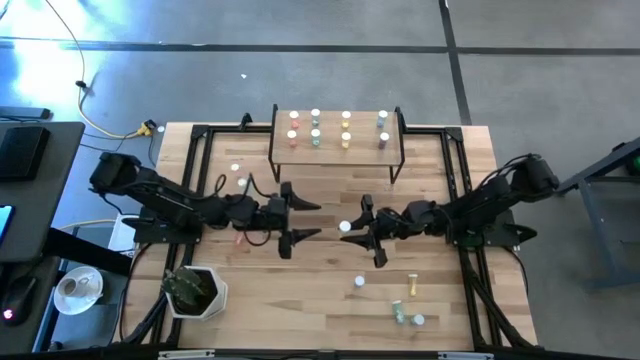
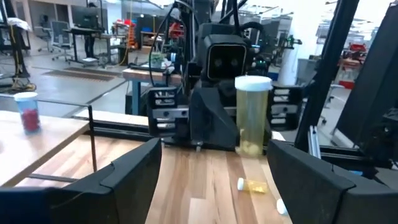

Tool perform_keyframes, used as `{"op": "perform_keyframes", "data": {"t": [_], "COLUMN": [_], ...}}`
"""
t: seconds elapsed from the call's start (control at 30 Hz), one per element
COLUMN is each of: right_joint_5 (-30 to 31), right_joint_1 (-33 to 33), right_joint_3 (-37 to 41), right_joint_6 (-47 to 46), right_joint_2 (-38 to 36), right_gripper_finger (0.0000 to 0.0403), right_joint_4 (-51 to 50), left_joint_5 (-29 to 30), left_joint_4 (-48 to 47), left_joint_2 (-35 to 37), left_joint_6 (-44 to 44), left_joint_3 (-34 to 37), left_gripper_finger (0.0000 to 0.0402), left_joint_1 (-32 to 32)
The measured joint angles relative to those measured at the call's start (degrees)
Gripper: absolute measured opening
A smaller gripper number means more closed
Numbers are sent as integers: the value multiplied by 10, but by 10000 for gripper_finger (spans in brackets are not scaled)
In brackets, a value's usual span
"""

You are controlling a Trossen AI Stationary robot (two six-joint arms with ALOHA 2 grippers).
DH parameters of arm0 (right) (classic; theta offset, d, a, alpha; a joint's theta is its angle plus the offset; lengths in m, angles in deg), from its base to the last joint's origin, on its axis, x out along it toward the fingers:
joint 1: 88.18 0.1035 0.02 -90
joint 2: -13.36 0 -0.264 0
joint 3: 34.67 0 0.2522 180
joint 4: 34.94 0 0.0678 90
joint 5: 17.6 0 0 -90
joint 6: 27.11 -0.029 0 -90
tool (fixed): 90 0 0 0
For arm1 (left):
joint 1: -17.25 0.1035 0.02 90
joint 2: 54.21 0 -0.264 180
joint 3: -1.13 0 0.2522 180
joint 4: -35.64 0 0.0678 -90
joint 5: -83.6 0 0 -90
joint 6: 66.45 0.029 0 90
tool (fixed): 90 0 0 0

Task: Pick and place medicine bottles onto shelf by color
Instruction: Put the yellow medicine bottle on the shelf

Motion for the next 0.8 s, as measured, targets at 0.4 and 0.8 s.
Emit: {"op": "perform_keyframes", "data": {"t": [0.4,0.8], "right_joint_5": [6,6], "right_joint_1": [-4,-4], "right_joint_3": [-75,-100], "right_joint_6": [25,36], "right_joint_2": [47,48], "right_gripper_finger": [85,85], "right_joint_4": [-72,-91], "left_joint_5": [-32,-30], "left_joint_4": [-2,17], "left_joint_2": [-61,-60], "left_joint_6": [15,11], "left_joint_3": [-48,-48], "left_gripper_finger": [282,282], "left_joint_1": [0,0]}}
